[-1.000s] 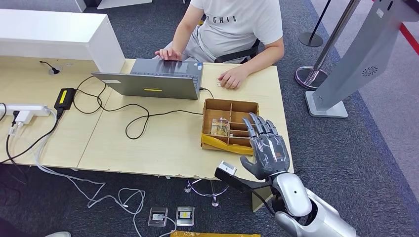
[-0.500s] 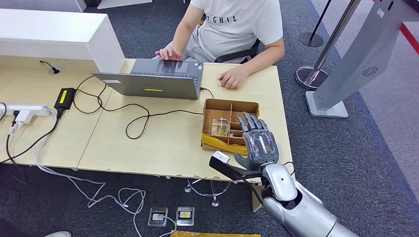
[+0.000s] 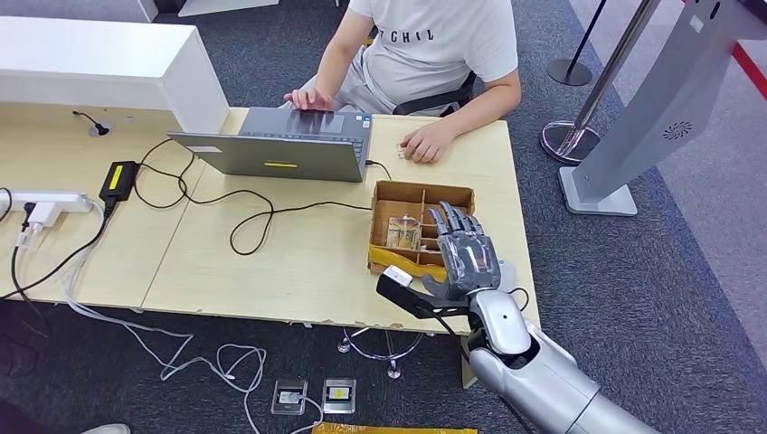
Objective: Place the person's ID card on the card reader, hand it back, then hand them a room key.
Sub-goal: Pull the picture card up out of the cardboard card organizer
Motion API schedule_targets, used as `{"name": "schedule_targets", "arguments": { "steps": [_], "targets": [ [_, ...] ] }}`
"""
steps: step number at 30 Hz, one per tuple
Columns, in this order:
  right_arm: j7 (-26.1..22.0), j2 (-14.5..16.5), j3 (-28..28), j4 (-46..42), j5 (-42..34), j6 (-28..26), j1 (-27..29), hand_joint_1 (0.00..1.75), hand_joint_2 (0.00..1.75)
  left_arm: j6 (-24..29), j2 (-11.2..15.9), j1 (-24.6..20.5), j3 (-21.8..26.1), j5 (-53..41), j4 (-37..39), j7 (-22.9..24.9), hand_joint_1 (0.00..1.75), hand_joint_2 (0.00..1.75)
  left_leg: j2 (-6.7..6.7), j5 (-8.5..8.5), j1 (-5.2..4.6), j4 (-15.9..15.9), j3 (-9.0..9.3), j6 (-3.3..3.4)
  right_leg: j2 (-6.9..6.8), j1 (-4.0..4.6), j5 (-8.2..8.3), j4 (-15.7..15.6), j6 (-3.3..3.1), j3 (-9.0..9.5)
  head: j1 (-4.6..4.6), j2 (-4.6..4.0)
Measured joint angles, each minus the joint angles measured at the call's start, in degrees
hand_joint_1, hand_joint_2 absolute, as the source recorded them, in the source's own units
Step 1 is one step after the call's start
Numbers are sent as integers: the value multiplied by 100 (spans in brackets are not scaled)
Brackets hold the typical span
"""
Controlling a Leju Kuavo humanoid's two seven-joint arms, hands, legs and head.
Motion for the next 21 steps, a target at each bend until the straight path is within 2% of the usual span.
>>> {"name": "schedule_targets", "arguments": {
  "steps": [15,16,17,19,21],
  "targets": [
    [-17,164,54,384,106,-136,-73,3,175,34,0,-7,-19,-1,0,-20,0,0,1,0,0,0,1,0,0,0,0,0,0,0,0,0],
    [-19,167,63,416,123,-155,-77,10,175,43,0,-8,-19,-1,0,-19,0,0,0,0,0,0,1,0,0,0,0,0,0,0,1,0],
    [-23,167,73,444,135,-171,-81,25,175,49,0,-9,-20,-1,0,-19,0,0,0,0,0,0,0,0,0,0,0,0,0,0,1,0],
    [-37,173,87,502,145,-183,-84,66,175,55,0,-9,-21,-2,0,-18,0,0,0,0,0,0,0,0,0,0,0,0,0,0,0,0],
    [-46,191,93,572,139,-156,-85,126,175,61,0,-9,-21,-3,0,-17,0,0,1,0,0,0,1,0,0,0,0,0,0,0,0,0]
  ]
}}
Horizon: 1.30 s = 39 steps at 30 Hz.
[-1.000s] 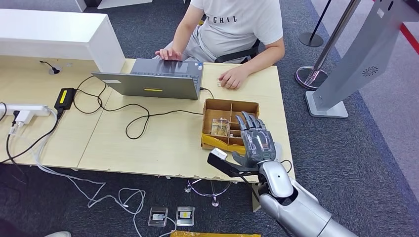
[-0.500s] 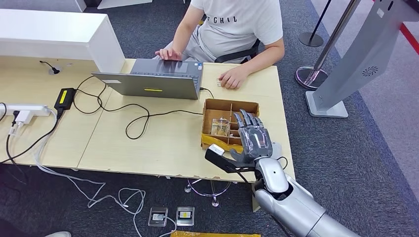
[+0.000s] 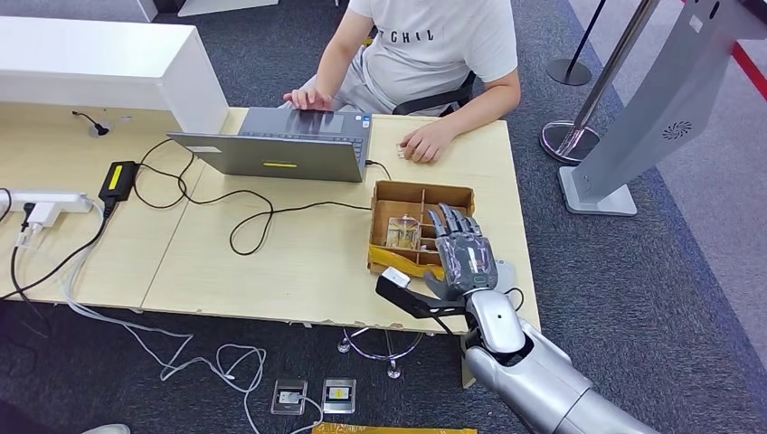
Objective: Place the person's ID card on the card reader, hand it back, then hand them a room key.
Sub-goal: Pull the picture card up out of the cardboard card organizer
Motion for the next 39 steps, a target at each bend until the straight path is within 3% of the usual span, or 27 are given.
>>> {"name": "schedule_targets", "arguments": {
  "steps": [2,6,10,24,25,29,31,39],
  "targets": [
    [-1,23,7,78,-11,32,0,166,175,9,0,0,-1,0,0,0,0,0,0,0,0,0,0,0,0,0,0,0,0,0,0,0],
    [-1,72,21,221,-3,32,-2,165,175,16,0,-1,-5,-1,0,-1,0,0,0,0,0,0,0,0,0,0,0,0,0,0,1,0],
    [-3,103,45,318,22,38,-5,0,175,17,0,-1,-7,-2,0,0,0,0,0,0,0,0,0,0,0,0,0,0,0,0,-1,0],
    [-144,281,101,626,-39,-1,-80,0,175,50,0,-1,-8,52,0,17,0,0,0,0,0,0,0,0,0,0,0,0,0,0,0,0],
    [-153,291,101,643,-53,-9,-83,4,175,50,0,-1,-8,53,0,19,0,0,0,0,0,0,0,0,0,0,0,0,0,0,0,0],
    [-201,319,101,699,-124,-93,-96,164,175,50,0,-2,-7,54,0,20,0,0,0,0,0,0,0,0,0,0,0,0,0,0,1,0],
    [-207,333,101,726,-144,-122,-104,175,175,49,0,-2,-7,51,0,20,0,0,0,0,0,0,0,0,0,0,0,0,0,0,0,0],
    [-145,353,108,819,-42,-132,-143,175,175,43,0,-2,-52,25,0,18,0,0,0,0,0,0,0,0,0,0,0,0,0,0,0,0]
  ]
}}
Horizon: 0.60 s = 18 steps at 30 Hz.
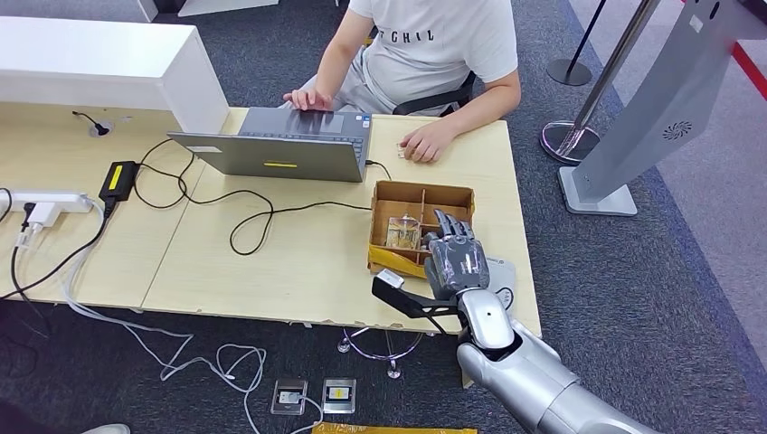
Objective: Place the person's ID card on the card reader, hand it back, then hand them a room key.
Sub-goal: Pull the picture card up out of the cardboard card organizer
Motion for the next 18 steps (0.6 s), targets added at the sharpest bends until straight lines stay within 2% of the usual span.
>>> {"name": "schedule_targets", "arguments": {
  "steps": [18],
  "targets": [
    [14,1,81,209,78,0,-52,175,175,1,0,0,-59,27,0,58,0,0,0,0,0,0,0,0,0,0,0,0,0,0,-1,0]
  ]
}}
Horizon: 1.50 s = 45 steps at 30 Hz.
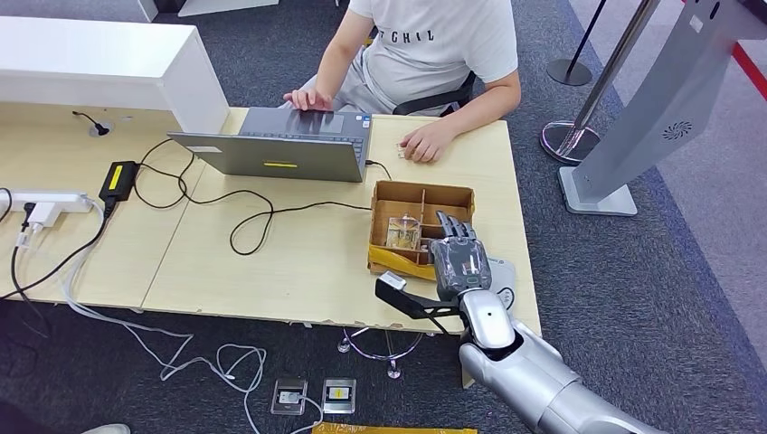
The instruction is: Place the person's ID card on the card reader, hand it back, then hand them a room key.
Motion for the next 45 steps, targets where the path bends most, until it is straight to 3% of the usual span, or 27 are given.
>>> {"name": "schedule_targets", "arguments": {
  "steps": [10,29,33,39,45],
  "targets": [
    [-83,2,-2,62,-30,-281,-35,175,175,-1,0,0,-2,-7,0,-22,0,0,0,0,0,0,0,0,0,0,0,0,0,0,1,0],
    [69,21,-111,-353,246,-662,-709,175,175,-1,0,0,-5,-4,0,-58,0,0,1,1,0,0,2,0,1,0,0,1,0,0,1,0],
    [73,4,-116,-382,244,-692,-711,0,175,0,0,0,-7,-6,0,-61,0,0,1,1,0,0,2,0,1,0,0,1,0,0,1,0],
    [-9,-2,-122,-383,113,-769,-703,0,175,2,0,0,-7,-7,0,-61,0,0,1,1,0,0,3,0,1,0,0,1,0,0,0,0],
    [7,-6,-122,-383,-22,-499,-671,0,175,-3,0,0,-7,-13,0,-61,0,0,1,1,0,0,3,0,1,0,0,1,0,0,1,0]
  ]
}}
